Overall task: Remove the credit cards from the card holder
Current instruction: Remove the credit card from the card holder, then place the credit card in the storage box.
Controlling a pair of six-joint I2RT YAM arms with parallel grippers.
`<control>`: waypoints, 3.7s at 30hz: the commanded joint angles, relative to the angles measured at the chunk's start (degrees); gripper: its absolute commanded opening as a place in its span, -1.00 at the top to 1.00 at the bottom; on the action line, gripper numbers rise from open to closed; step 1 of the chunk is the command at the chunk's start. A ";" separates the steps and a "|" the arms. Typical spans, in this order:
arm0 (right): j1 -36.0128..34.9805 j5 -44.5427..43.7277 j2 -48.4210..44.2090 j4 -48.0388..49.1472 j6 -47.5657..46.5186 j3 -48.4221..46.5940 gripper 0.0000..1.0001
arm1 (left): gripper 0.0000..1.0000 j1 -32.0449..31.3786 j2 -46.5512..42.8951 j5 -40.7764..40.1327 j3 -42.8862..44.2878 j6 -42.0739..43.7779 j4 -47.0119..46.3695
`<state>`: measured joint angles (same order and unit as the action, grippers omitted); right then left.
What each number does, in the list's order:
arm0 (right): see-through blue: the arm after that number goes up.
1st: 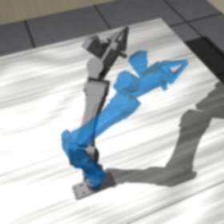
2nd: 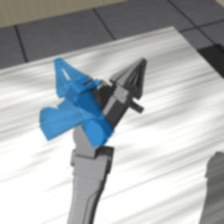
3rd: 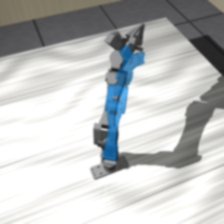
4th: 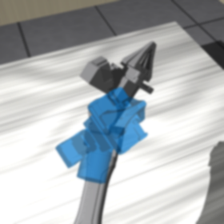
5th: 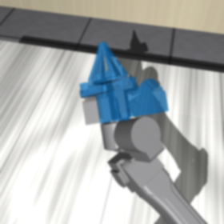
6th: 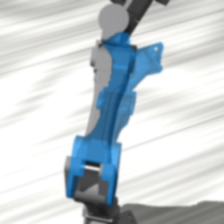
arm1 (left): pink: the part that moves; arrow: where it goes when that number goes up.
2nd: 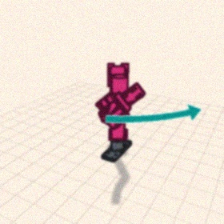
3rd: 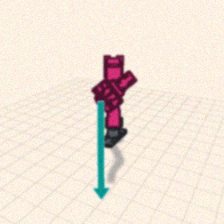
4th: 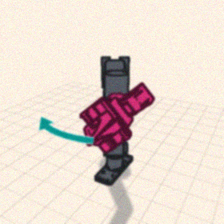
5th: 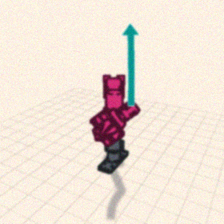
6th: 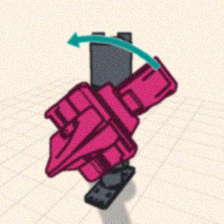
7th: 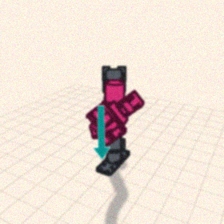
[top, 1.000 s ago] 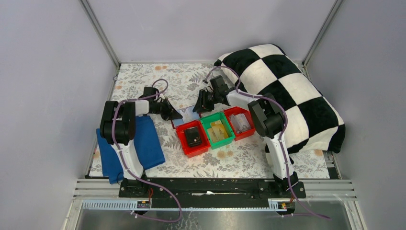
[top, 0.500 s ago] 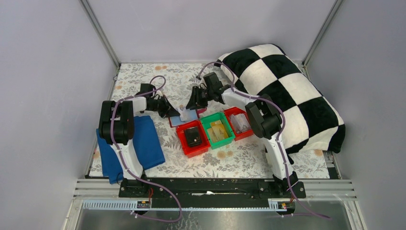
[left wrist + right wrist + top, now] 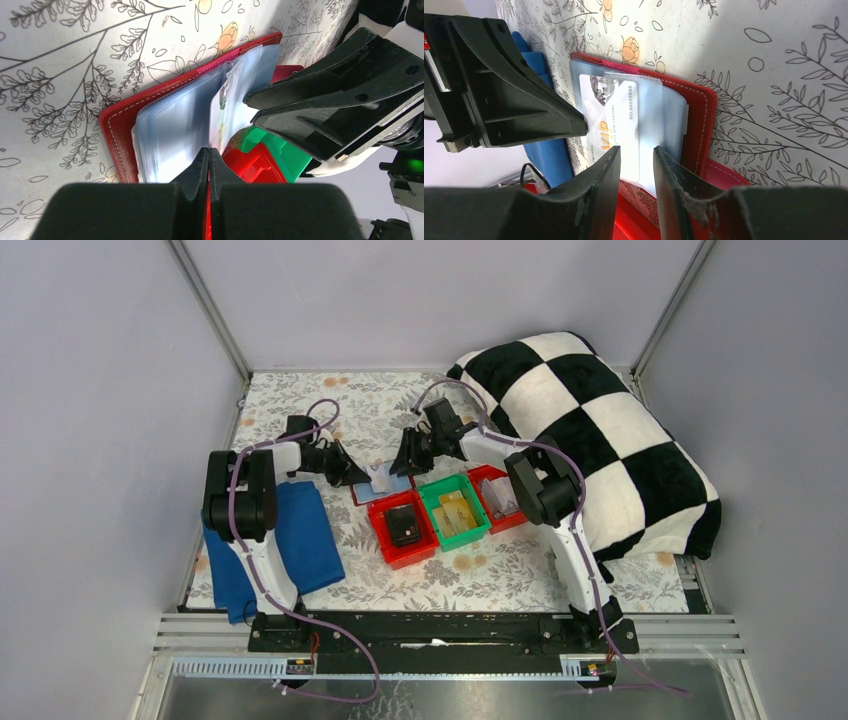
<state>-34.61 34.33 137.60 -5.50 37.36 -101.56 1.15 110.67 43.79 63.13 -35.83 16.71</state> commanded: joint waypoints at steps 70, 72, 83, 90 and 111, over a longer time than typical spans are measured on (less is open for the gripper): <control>-5.29 1.34 4.49 -0.05 1.44 -6.72 0.16 | 0.62 2.13 -1.65 1.08 1.20 4.55 2.87; -5.29 1.37 4.25 0.62 1.78 -6.20 0.16 | 0.68 1.79 -1.21 1.05 1.19 4.37 2.67; -5.09 3.05 -1.42 1.58 1.76 -7.93 0.07 | 1.00 1.49 -7.88 -4.80 8.42 6.57 9.23; -1.87 1.63 -12.79 1.24 -1.62 -5.57 0.00 | 1.00 1.49 -13.25 1.05 18.33 14.26 20.68; 4.09 24.01 -27.56 49.64 25.46 19.77 -0.30 | 1.00 -4.31 -25.96 23.71 13.66 7.20 0.77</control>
<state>-30.28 54.41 109.56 27.92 53.74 -83.72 -3.14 87.59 63.72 78.78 -24.16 27.44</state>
